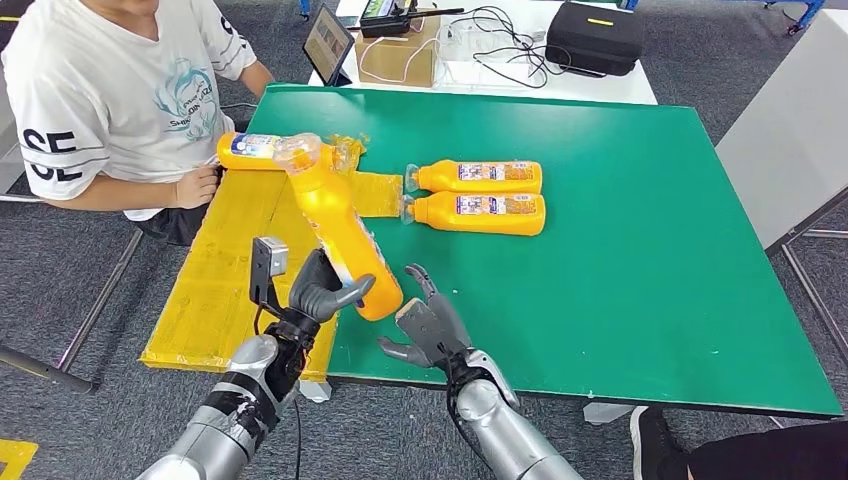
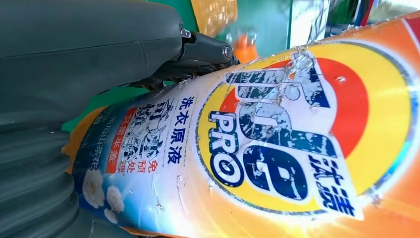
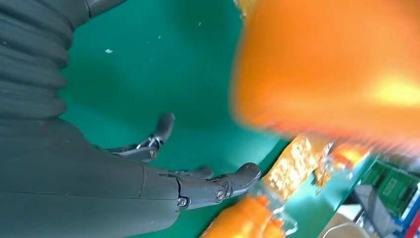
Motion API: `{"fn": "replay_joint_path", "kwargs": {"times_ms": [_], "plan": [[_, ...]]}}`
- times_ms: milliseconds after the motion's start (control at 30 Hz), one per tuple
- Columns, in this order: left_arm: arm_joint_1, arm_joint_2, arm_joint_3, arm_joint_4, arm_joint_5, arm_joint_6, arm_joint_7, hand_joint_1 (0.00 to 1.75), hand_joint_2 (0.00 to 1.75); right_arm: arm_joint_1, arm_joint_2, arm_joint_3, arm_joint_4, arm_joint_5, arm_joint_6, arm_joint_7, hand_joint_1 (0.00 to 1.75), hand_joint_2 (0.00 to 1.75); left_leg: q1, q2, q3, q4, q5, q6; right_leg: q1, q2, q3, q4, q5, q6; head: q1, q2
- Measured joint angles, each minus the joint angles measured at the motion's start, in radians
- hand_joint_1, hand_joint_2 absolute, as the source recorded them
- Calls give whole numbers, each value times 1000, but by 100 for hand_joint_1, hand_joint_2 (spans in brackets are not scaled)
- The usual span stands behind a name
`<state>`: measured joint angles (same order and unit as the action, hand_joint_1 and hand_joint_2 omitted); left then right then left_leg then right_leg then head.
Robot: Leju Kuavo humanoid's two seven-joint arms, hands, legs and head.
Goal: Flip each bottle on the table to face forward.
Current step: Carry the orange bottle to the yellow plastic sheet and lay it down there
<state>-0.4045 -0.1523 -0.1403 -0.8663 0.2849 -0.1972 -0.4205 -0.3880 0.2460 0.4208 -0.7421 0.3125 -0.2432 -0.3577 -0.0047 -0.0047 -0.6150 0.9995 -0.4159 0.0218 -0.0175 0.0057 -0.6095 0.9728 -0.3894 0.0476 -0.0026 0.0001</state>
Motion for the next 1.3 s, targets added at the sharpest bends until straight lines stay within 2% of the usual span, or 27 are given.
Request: {"fn": "replay_joint_path", "kwargs": {"times_ms": [267, 433, 567, 667, 767, 900, 1100, 1300], "plan": [[-4, 34, 77, -2, -35, 51, -13, 175, 175, 29, -24, -41, -60, -15, 2, -2, 0, 175, 0, 0, 0, 0, 0, 0, 0, 0, 0, 0, 0, 0, 0, 0], [-7, 50, 95, -2, -47, 60, -17, 175, 175, 34, -31, -55, -83, -15, 2, -2, 0, 175, 0, 0, 0, 0, 0, 0, 0, 0, 0, 0, 0, 0, 0, 0], [-18, 63, 100, 2, -105, 115, -30, 175, 175, 39, -33, -62, -100, -31, -4, -10, 0, 175, 0, 0, 0, 0, 0, 0, 0, 0, 0, 0, 0, 0, 0, 0], [-45, 98, 106, 29, -240, 202, -48, 175, 175, 50, -40, -81, -133, -53, -8, -19, 0, 175, 0, 0, 0, 0, 0, 0, 0, 0, 0, 0, 0, 0, 0, 0], [-96, 153, 102, 98, -482, 331, -44, 175, 175, 61, -49, -104, -175, -74, -4, -28, 0, 175, 1, 1, 0, 0, 1, -1, 0, 0, -1, 0, 0, 0, 0, 0], [-175, 227, 63, 232, -783, 450, 32, 175, 175, 68, -55, -128, -224, -87, 10, -34, 0, 175, 1, 1, 0, 0, 2, -2, 1, 0, -1, 1, 0, 0, 0, 0], [-279, 295, -41, 384, -1067, 482, 166, 175, 175, 68, -53, -139, -248, -95, 31, -35, 0, 175, 1, 0, 0, 0, 2, -2, 0, 0, 0, 1, 0, 0, 0, 0], [-331, 333, -146, 461, -1221, 428, 222, 175, 175, 62, -48, -139, -249, -98, 49, -37, 0, 175, 1, 0, 0, 0, 2, -2, 1, 0, 0, 1, 0, 0, 0, 0]]}}
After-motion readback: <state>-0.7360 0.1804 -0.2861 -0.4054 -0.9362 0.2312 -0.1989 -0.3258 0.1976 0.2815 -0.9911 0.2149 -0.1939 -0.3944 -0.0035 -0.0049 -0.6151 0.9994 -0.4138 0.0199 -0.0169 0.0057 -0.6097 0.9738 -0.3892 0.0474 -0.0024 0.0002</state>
